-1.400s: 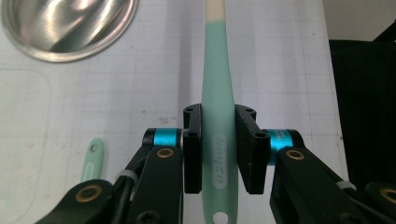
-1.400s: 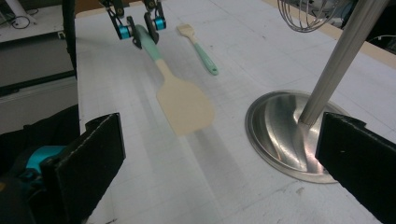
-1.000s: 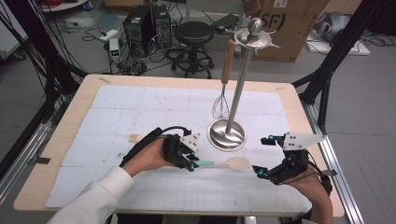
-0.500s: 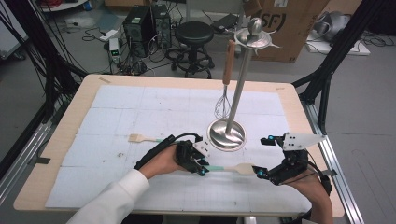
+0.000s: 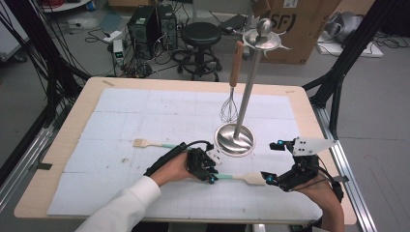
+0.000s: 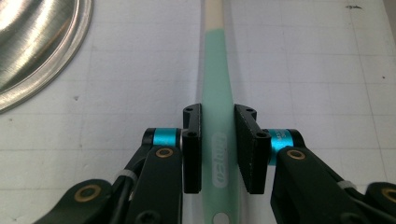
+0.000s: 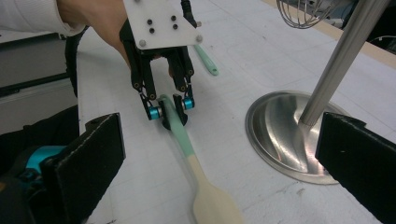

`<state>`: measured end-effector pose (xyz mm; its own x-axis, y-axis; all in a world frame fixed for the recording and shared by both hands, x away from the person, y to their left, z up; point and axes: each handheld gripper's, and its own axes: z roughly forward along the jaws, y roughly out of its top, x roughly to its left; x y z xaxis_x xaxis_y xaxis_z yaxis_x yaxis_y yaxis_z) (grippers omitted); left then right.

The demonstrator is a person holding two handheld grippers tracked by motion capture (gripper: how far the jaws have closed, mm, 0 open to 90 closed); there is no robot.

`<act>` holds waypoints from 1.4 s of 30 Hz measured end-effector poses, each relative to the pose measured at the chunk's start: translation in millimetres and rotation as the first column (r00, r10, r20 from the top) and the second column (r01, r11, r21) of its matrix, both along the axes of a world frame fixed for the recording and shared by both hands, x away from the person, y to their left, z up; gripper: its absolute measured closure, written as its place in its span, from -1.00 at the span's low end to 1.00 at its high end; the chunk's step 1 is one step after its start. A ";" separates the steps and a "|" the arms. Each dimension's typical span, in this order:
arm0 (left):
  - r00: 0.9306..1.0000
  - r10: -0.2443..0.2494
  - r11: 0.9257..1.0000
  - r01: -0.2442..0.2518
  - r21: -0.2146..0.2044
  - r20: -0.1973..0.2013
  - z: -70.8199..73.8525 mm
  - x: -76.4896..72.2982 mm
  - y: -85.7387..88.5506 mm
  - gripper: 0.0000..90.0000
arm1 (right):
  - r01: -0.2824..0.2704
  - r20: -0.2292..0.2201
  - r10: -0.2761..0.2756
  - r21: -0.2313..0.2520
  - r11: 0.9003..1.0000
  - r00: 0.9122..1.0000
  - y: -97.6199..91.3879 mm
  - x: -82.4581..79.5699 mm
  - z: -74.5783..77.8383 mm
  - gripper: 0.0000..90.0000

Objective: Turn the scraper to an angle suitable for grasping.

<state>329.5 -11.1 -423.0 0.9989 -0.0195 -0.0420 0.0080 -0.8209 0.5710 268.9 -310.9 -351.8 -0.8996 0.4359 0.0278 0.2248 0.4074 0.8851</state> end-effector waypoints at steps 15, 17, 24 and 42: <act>0.996 0.080 0.994 -0.082 -0.068 -0.032 33.0 -0.7 37.6 -0.96 | 0.000 0.007 0.000 0.017 1.000 1.000 3.5 0.8 0.9 -0.99; 0.996 0.088 0.992 -0.090 -0.088 -0.029 41.4 -1.5 47.8 -0.96 | -0.004 -0.002 0.004 0.012 1.000 1.000 4.3 1.2 -0.3 -0.99; 0.987 0.159 0.974 -0.155 -0.166 0.010 66.6 -4.4 93.3 -0.96 | -0.002 0.009 0.002 0.009 1.000 1.000 6.1 2.5 0.8 -0.99; 0.928 0.368 0.871 -0.322 -0.371 0.059 97.5 -22.2 213.1 -0.96 | 0.021 0.016 -0.021 0.016 1.000 1.000 1.5 2.1 2.2 -0.99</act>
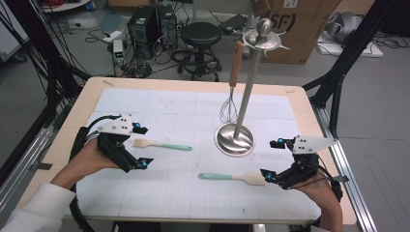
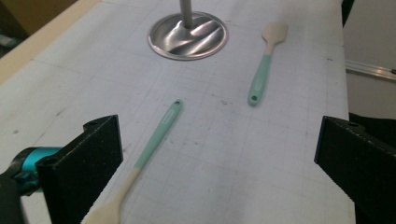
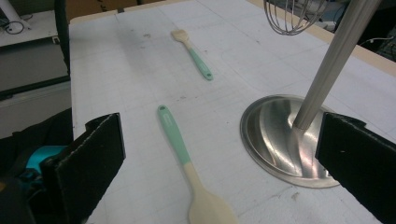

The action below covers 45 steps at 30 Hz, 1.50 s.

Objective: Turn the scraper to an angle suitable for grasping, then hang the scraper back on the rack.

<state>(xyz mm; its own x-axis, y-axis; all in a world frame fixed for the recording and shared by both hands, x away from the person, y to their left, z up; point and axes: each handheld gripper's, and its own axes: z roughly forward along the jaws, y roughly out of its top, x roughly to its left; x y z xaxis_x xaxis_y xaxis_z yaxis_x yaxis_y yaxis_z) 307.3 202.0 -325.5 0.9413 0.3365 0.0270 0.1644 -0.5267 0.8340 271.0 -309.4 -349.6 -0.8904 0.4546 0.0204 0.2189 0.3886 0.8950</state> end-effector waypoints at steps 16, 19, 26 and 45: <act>0.990 0.139 0.976 -0.134 -0.171 0.016 -16.0 -14.5 58.3 -0.96 | 0.030 0.012 -0.030 0.003 1.000 0.999 -7.5 -3.6 2.6 -0.99; 0.988 0.150 0.973 -0.144 -0.178 0.019 -17.4 -14.2 63.4 -0.96 | 0.026 0.012 -0.026 -0.003 1.000 1.000 -7.6 -4.7 2.2 -0.99; 0.986 0.164 0.976 -0.160 -0.144 0.020 -25.2 -11.0 64.0 -0.96 | 0.035 0.028 -0.034 -0.013 0.999 0.999 -8.3 -9.1 6.4 -0.99; 0.985 0.170 0.979 -0.165 -0.118 0.038 -45.8 -20.0 71.6 -0.96 | -0.086 -0.066 0.072 -0.229 0.970 0.995 25.1 1.1 30.6 -0.99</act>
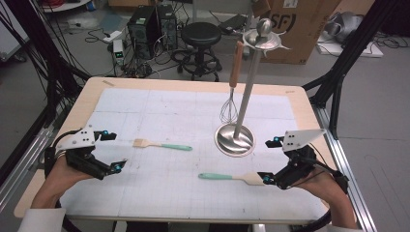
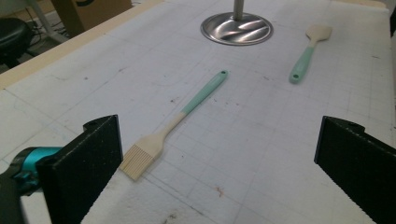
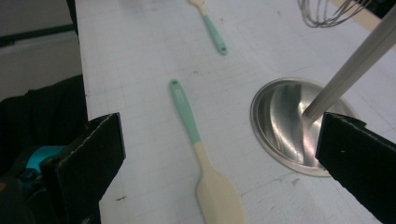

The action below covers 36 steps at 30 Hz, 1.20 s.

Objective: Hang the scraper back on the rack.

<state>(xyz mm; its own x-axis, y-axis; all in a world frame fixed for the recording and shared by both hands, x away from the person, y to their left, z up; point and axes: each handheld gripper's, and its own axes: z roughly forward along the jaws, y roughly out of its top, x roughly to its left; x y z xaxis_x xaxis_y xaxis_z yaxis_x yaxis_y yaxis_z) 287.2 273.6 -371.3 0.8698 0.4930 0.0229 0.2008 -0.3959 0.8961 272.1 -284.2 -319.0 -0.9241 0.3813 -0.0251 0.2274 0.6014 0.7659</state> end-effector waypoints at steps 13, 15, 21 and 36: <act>1.000 -0.001 1.000 0.001 0.009 -0.002 -3.4 0.7 -1.1 -0.96 | -0.106 -0.092 0.092 -0.161 0.981 0.992 32.3 12.3 -0.2 -0.99; 1.000 -0.001 1.000 0.001 -0.001 -0.003 -3.6 0.6 -0.9 -0.96 | -0.117 -0.103 0.101 -0.165 0.979 0.990 35.0 13.3 -1.2 -0.99; 1.000 -0.005 1.000 0.005 -0.004 0.002 -2.8 -0.5 -0.9 -0.96 | -0.152 -0.131 0.123 -0.248 0.957 0.984 53.5 20.7 -12.3 -0.99; 1.000 0.004 1.000 -0.004 -0.016 0.013 -1.9 -2.1 0.1 -0.96 | -0.212 -0.170 0.162 -0.341 0.916 0.972 88.5 28.9 -42.2 -0.99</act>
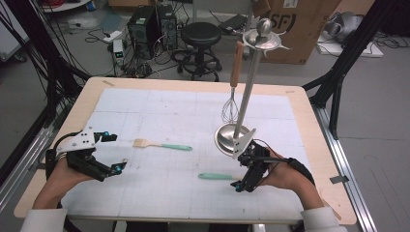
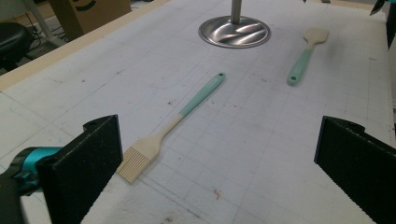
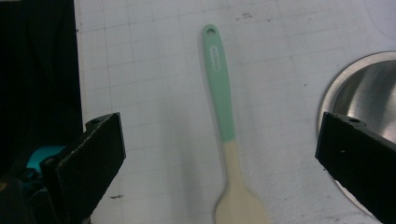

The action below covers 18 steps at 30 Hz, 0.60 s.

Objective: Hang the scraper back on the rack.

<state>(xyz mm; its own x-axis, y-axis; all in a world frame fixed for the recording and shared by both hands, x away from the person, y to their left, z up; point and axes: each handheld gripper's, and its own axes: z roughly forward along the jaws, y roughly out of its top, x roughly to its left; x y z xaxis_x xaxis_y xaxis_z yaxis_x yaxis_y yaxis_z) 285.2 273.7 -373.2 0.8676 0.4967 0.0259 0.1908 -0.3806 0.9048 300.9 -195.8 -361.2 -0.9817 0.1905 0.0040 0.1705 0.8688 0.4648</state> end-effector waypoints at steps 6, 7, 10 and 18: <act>1.000 -0.001 1.000 0.002 -0.006 0.006 0.0 0.0 0.5 -0.96 | 0.008 0.001 -0.008 -0.044 0.999 1.000 4.2 2.6 -10.6 -0.99; 1.000 0.000 1.000 0.000 -0.007 0.004 -0.1 -0.2 0.4 -0.96 | 0.000 0.002 0.000 -0.042 0.999 1.000 4.9 3.5 -12.3 -0.98; 1.000 0.000 1.000 0.000 -0.002 0.002 -0.7 0.2 0.0 -0.96 | 0.006 -0.010 -0.007 -0.054 0.999 1.000 6.1 3.8 -15.4 -0.98; 1.000 -0.003 1.000 0.003 -0.002 0.002 -1.2 0.1 -0.6 -0.96 | -0.001 -0.026 -0.001 -0.082 0.997 1.000 9.3 5.0 -28.5 -0.87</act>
